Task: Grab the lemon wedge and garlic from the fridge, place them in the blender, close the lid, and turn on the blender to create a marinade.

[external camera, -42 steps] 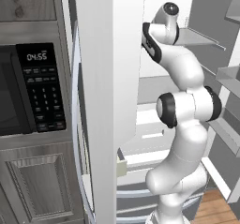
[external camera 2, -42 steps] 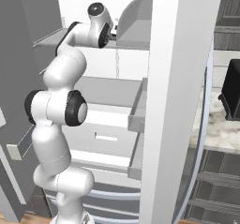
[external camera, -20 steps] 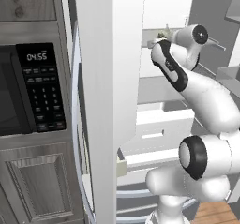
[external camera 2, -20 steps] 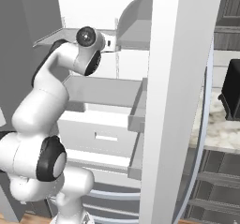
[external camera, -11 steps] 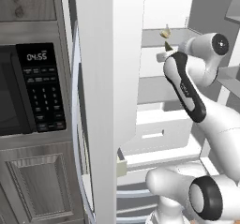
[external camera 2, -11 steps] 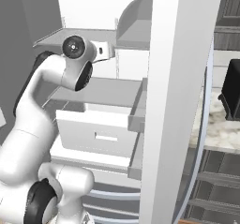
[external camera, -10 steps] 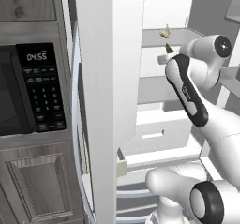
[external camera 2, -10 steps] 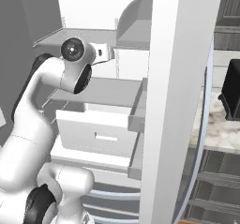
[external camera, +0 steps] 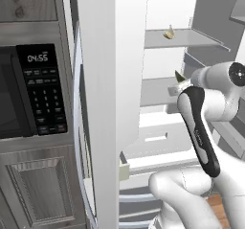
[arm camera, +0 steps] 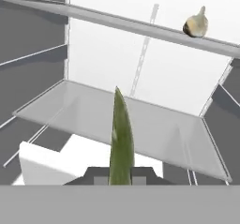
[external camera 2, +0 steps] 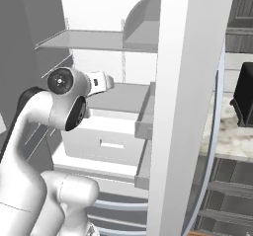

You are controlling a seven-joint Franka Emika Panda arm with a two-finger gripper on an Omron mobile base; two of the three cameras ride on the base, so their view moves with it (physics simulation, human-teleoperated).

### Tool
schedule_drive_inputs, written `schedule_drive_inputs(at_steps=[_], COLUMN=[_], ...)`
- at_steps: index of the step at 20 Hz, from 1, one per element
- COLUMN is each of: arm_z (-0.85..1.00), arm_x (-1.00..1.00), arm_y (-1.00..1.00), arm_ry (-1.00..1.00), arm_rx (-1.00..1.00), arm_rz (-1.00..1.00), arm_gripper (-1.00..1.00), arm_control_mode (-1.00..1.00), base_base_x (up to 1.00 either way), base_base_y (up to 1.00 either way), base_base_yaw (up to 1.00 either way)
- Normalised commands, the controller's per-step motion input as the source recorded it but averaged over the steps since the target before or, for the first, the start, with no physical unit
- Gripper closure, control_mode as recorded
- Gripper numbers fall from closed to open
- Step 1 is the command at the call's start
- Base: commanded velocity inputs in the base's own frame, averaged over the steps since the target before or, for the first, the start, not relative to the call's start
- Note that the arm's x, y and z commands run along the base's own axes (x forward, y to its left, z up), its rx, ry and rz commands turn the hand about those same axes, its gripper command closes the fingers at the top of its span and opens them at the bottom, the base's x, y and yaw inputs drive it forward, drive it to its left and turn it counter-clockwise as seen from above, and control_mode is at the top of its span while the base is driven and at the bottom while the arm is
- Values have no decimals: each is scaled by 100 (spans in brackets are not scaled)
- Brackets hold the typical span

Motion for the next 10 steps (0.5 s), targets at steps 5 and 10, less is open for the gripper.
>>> schedule_drive_inputs(at_steps=[5,10], arm_z=[-7,0], arm_x=[-33,-33], arm_y=[14,23], arm_ry=[25,21], arm_rx=[-12,-14], arm_rz=[0,0], arm_gripper=[100,100], arm_control_mode=[-100,-100], base_base_x=[0,0], base_base_y=[0,0], base_base_yaw=[0,0])
